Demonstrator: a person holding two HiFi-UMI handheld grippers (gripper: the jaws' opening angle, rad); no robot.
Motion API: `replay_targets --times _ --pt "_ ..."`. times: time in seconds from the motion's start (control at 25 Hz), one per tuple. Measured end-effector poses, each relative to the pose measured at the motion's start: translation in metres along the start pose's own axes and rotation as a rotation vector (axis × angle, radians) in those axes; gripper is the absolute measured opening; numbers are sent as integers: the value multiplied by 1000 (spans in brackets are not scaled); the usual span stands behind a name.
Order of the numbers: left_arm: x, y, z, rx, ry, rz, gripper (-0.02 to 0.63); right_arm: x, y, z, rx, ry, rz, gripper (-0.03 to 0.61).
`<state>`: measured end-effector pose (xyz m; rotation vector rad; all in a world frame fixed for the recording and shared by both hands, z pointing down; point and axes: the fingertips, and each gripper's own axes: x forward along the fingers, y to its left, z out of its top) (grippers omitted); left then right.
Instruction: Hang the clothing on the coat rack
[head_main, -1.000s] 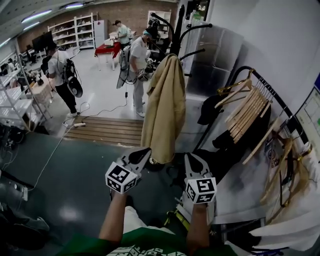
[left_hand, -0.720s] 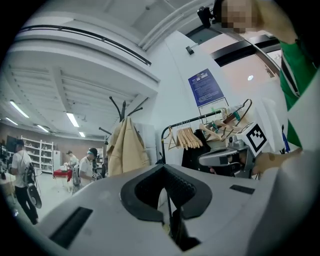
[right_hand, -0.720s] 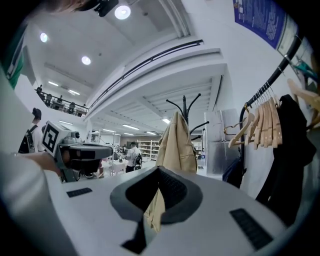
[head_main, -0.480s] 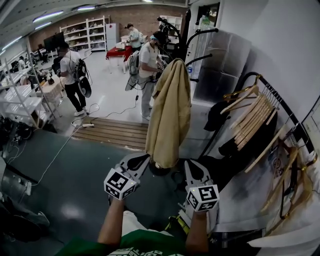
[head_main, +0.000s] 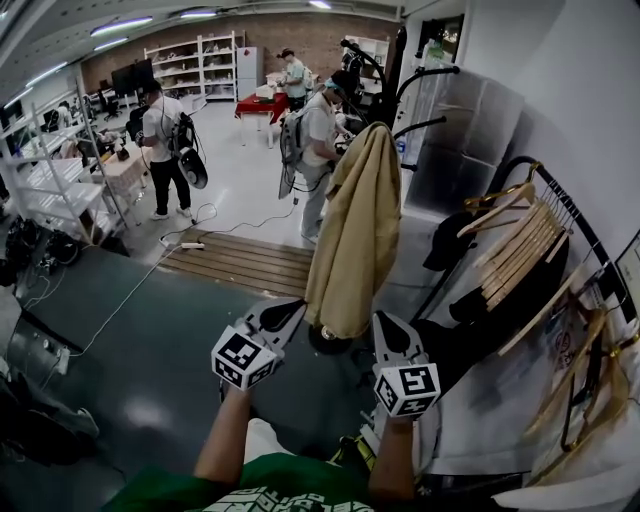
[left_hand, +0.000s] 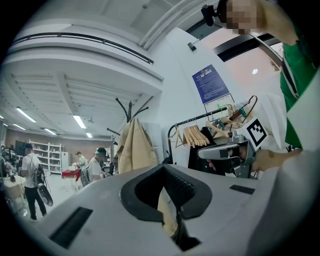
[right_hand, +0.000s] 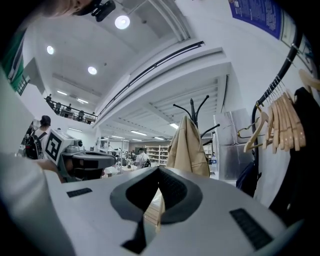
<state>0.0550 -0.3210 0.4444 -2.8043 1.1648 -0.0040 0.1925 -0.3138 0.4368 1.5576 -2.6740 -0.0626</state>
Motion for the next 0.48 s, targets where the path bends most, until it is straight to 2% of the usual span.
replay_targets --times 0.48 --pt "5 7 -13 -37 23 -3 3 14 -4 -16 35 31 -5 8"
